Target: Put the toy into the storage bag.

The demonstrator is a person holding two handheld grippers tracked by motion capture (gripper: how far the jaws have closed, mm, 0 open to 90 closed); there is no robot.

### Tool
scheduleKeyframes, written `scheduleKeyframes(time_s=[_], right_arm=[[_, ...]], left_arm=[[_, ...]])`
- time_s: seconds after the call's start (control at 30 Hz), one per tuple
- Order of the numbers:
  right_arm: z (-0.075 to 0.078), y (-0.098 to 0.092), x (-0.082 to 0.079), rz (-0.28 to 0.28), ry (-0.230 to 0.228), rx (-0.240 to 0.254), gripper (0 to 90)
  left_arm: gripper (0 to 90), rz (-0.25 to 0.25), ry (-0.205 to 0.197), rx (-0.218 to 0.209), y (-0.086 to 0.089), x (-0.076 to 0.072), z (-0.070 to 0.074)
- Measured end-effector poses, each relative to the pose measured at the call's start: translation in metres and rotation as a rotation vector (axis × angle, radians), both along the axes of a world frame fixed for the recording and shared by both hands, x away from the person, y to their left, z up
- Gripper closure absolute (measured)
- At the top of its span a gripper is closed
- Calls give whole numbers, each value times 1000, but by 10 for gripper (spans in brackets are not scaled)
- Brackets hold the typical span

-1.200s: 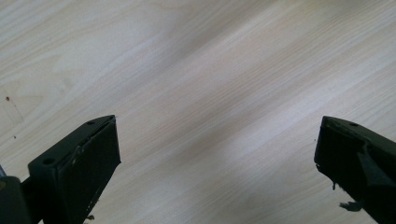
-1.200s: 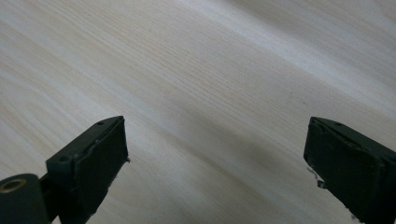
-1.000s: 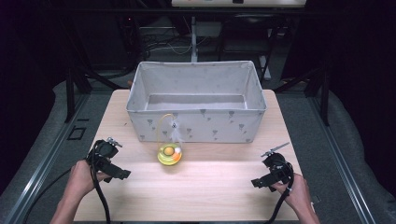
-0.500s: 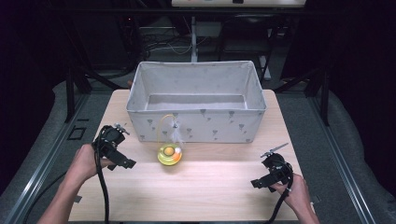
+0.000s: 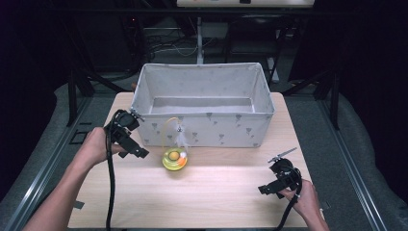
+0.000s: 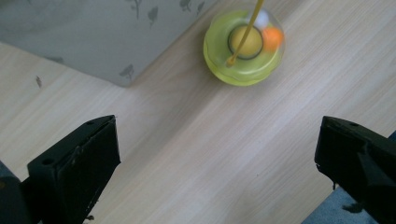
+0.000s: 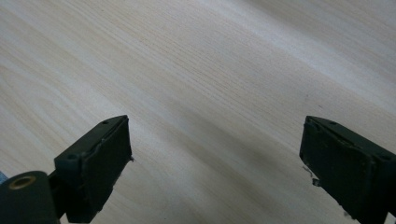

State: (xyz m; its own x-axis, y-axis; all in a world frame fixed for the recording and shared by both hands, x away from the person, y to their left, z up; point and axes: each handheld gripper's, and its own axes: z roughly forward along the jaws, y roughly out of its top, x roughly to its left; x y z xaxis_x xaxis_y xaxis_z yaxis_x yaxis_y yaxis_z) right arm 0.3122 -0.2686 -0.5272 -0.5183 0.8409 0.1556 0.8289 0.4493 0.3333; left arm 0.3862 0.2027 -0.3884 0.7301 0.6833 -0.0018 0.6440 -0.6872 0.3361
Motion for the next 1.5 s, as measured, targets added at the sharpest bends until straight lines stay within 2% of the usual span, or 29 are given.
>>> scheduleKeyframes(time_s=[0.13,0.17,0.33,0.43,0.73,0.77,0.83,0.97,1.1,1.5], right_arm=[[0,-2,1,4,-6,-15,84],[-1,-1,0,-11,-15,-2,83],[0,-1,0,2,-16,-9,84],[0,-2,0,0,-11,-5,83],[0,-3,0,3,-14,-1,83],[0,-3,0,1,-11,11,83],[0,-3,0,0,-10,12,84],[0,-3,0,1,-9,12,84],[0,-3,0,0,-8,13,85],[0,-4,-1,-9,-6,14,86]], left_arm=[[0,-20,-7,6,-7,5,12],[0,-29,-11,12,-10,7,16],[0,-70,-15,36,-30,17,31],[0,-103,-5,47,-40,22,37],[0,-144,-1,77,-66,34,46],[4,-145,-18,90,-71,35,45],[63,-168,-2,95,-74,38,45],[194,-173,6,95,-77,42,45],[375,-175,18,114,-80,46,43],[606,-184,60,153,-88,54,33]])
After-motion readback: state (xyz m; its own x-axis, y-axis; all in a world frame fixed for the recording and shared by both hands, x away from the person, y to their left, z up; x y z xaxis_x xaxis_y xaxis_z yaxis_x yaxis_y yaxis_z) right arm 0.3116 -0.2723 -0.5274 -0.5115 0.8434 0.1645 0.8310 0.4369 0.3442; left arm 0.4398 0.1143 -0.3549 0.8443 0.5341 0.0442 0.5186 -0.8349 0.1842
